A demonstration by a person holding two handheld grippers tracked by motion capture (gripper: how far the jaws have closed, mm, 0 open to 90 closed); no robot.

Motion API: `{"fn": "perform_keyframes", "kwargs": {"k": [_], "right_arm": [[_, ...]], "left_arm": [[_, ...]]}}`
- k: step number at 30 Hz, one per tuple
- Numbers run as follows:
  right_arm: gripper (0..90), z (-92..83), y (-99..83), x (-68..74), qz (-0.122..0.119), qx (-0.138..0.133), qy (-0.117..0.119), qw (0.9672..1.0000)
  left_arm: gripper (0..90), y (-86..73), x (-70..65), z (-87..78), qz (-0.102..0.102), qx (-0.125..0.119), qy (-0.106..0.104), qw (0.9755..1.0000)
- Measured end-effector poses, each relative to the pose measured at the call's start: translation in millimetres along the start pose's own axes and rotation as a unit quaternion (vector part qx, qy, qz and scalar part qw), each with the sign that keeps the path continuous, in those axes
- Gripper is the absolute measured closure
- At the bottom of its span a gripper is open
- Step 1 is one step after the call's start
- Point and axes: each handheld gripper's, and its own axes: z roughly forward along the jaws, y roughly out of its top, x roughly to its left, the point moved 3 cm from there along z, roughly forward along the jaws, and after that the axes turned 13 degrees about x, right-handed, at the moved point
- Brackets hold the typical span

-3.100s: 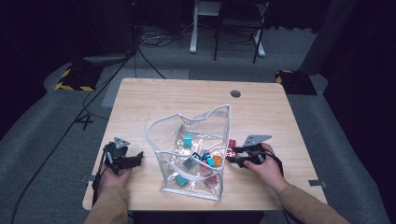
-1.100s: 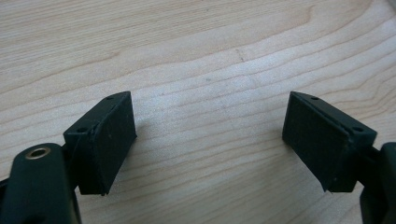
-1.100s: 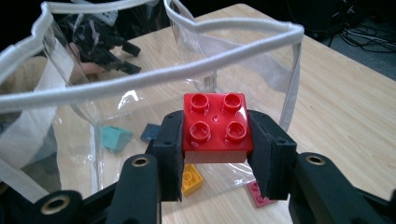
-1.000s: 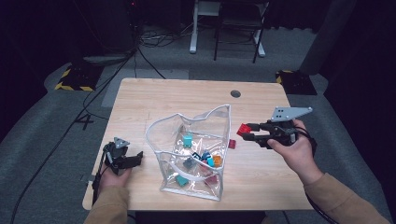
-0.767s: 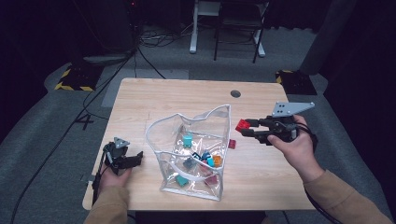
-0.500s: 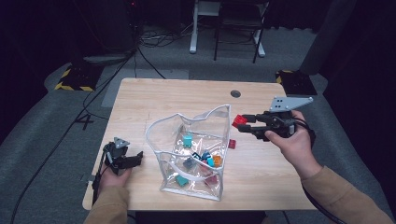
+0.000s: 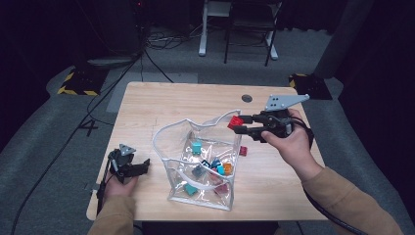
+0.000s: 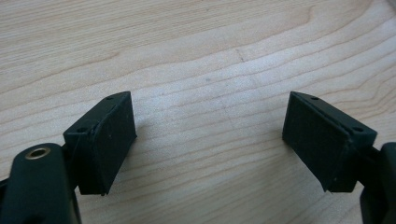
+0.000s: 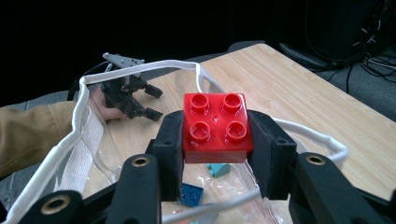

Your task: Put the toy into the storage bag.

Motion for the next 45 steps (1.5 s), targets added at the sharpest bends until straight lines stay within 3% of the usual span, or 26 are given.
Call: {"fn": "perform_keyframes", "kwargs": {"k": [10, 24, 42, 45], "right_arm": [[59.4, 23.0, 12.8, 11.8, -0.014, 0.014, 0.015, 0.9997], [59.4, 55.2, 13.9, 28.8, -0.025, 0.041, 0.041, 0.998], [59.3, 75.9, 10.5, 42.9, -0.021, 0.072, 0.062, 0.9952], [54.8, 77.6, 10.2, 44.3, -0.018, 0.07, 0.065, 0.9953]], "left_arm": [[17.6, 0.0, 0.0, 0.0, 0.0, 0.0, 0.0, 1.0], [17.6, 0.0, 0.0, 0.0, 0.0, 0.0, 0.0, 1.0], [17.6, 0.0, 0.0, 0.0, 0.0, 0.0, 0.0, 1.0], [17.6, 0.0, 0.0, 0.0, 0.0, 0.0, 0.0, 1.0]]}}
